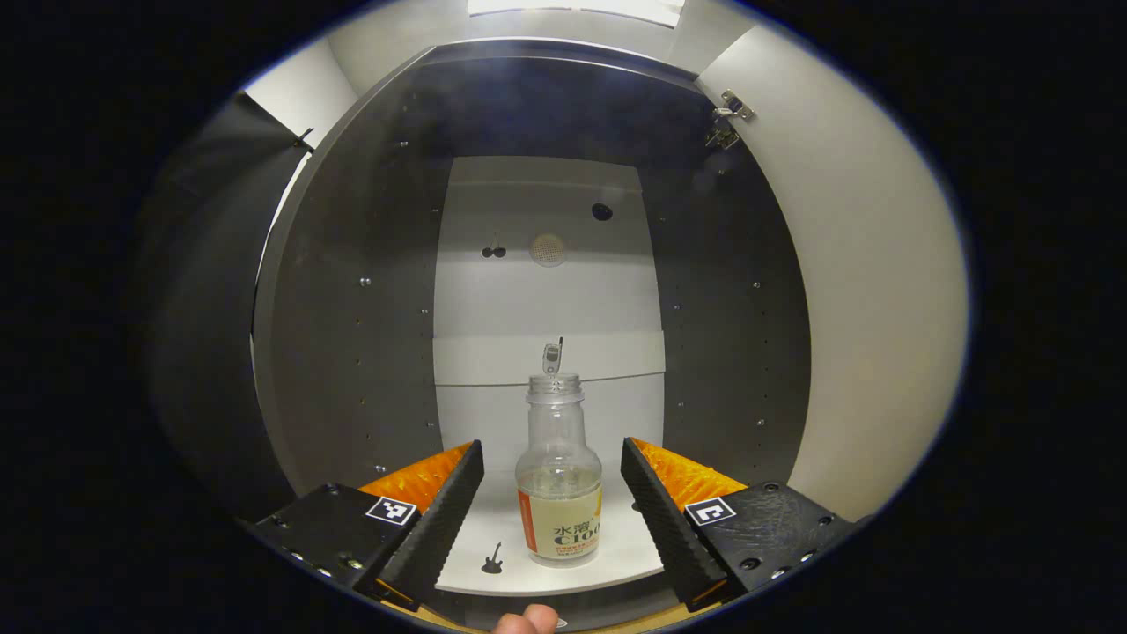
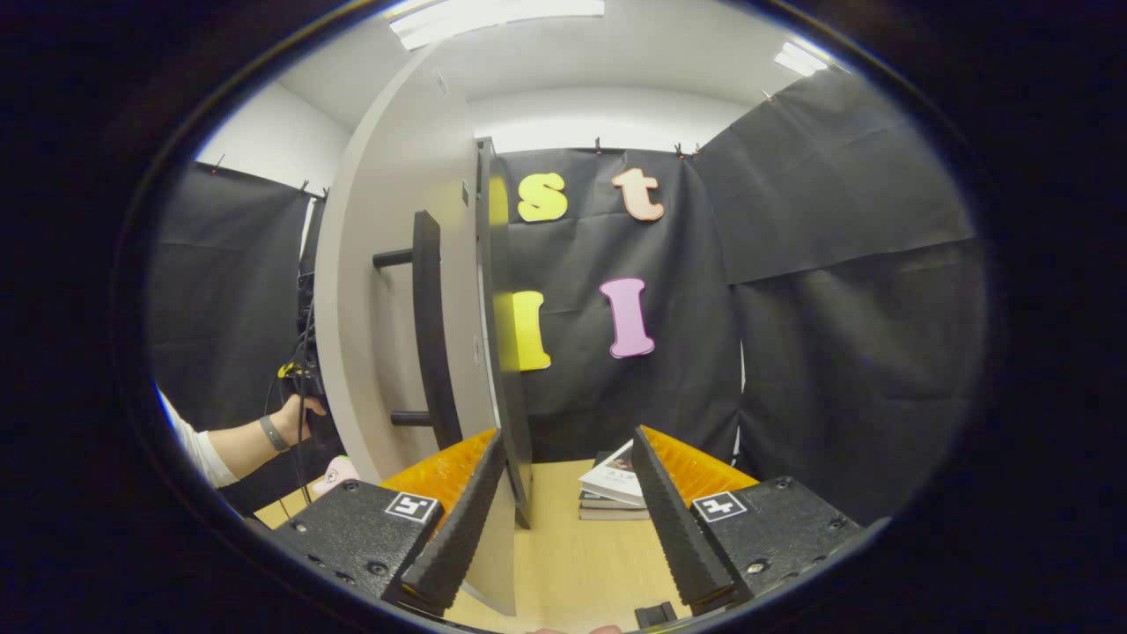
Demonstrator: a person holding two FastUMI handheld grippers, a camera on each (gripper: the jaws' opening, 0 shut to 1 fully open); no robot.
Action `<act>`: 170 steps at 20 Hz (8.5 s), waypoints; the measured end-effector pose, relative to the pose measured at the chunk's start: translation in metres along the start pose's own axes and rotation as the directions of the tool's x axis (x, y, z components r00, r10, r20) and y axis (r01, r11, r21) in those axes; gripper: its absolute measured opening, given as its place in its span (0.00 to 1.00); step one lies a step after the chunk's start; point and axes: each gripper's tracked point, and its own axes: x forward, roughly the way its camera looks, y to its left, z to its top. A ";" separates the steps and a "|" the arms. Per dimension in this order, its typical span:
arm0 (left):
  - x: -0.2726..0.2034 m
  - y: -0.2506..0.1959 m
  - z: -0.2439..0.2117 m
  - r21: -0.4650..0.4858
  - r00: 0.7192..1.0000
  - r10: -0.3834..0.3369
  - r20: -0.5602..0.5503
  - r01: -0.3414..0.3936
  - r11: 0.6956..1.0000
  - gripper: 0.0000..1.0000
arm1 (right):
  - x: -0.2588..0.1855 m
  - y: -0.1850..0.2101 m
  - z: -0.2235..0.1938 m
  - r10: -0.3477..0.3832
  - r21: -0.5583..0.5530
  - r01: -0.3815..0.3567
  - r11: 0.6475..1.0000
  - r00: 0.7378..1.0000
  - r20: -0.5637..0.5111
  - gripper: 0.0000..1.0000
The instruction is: Open the cabinet door with the right hand, grasp the bottle in the cabinet with the left hand and place it on the coaster, then close the cabinet door with the right hand.
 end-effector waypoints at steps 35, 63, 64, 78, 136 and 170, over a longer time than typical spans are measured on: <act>-0.115 0.082 -0.017 -0.022 0.990 0.133 0.043 -0.132 0.991 0.43 | -0.001 0.007 0.007 0.005 -0.015 -0.005 1.000 0.999 0.036 0.90; -0.271 0.128 -0.284 0.069 0.901 0.422 -0.098 -0.417 0.906 0.42 | -0.009 -0.007 0.029 -0.121 0.026 0.120 0.992 0.991 0.060 0.90; -0.271 0.128 -0.285 0.062 0.903 0.418 -0.099 -0.414 0.908 0.42 | -0.009 -0.005 0.031 -0.121 0.024 0.120 0.992 0.990 0.065 0.90; -0.281 0.127 -0.280 0.068 0.919 0.385 -0.085 -0.380 0.923 0.60 | -0.009 0.006 0.025 -0.115 0.020 0.114 0.993 0.992 0.057 0.90; -0.333 0.082 -0.062 -0.026 0.979 0.203 0.001 -0.203 0.979 0.96 | 0.092 0.285 -0.010 0.524 -0.019 -0.524 0.851 0.851 -0.029 0.88; -0.341 0.015 -0.052 -0.074 0.987 0.162 0.011 -0.161 0.984 0.95 | -0.032 0.081 -0.054 0.039 -0.092 -0.032 0.995 0.997 0.066 0.88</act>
